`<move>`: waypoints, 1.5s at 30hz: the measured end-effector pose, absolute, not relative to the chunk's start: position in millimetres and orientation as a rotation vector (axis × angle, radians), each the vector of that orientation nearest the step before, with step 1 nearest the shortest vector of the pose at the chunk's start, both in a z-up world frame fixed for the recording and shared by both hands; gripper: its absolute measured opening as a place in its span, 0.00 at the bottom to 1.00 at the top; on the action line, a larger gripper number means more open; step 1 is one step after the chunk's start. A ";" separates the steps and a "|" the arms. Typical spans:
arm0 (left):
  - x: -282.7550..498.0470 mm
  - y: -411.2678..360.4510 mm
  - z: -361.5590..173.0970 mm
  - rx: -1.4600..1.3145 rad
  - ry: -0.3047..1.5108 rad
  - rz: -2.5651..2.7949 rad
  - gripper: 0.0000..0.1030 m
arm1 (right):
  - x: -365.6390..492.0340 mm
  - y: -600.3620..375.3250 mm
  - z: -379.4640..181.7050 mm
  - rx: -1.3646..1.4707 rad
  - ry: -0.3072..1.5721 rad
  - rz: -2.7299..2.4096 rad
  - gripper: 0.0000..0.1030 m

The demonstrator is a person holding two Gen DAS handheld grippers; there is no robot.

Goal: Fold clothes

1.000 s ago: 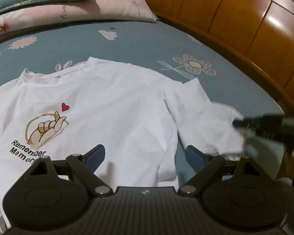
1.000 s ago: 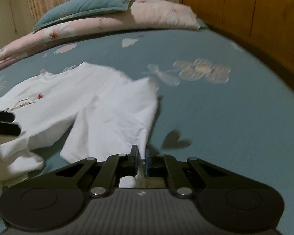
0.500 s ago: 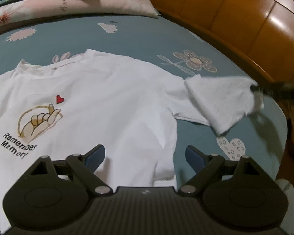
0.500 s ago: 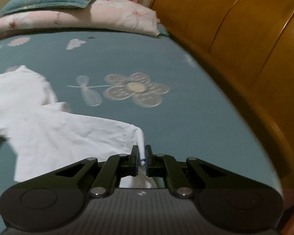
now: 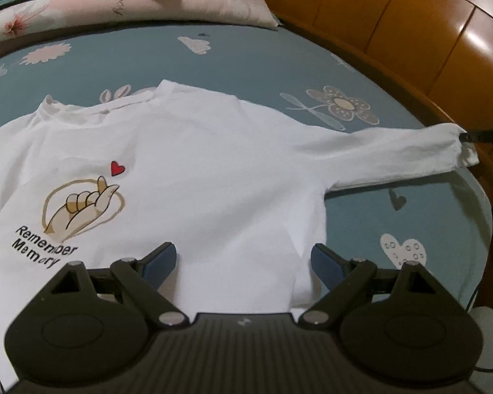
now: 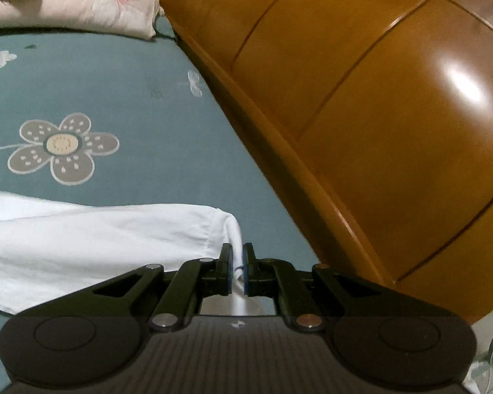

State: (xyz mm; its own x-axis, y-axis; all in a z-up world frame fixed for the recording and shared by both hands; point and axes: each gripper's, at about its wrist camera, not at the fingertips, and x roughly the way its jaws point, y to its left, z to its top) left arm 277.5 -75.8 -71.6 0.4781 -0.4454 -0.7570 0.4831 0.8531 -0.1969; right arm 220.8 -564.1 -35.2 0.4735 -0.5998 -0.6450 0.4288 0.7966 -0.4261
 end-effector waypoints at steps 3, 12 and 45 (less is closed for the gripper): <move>276.9 -76.2 -71.4 0.053 0.910 -0.564 0.87 | 210.9 -553.6 -38.0 -0.222 0.881 -0.653 0.06; 272.3 -81.8 -70.4 0.075 0.907 -0.582 0.87 | 223.1 -553.5 -70.4 -0.154 1.012 -0.658 0.20; 282.5 -80.1 -81.4 0.063 0.939 -0.568 0.87 | 337.6 -359.8 -88.8 -0.325 0.813 0.199 0.02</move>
State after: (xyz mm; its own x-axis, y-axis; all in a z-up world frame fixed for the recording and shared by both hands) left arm 282.5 -80.1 -81.4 0.4557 -0.4340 -0.7772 0.4873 0.8523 -0.1902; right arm 337.6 -359.8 -88.8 0.6728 0.0496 -0.7382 -0.2968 0.9321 -0.2079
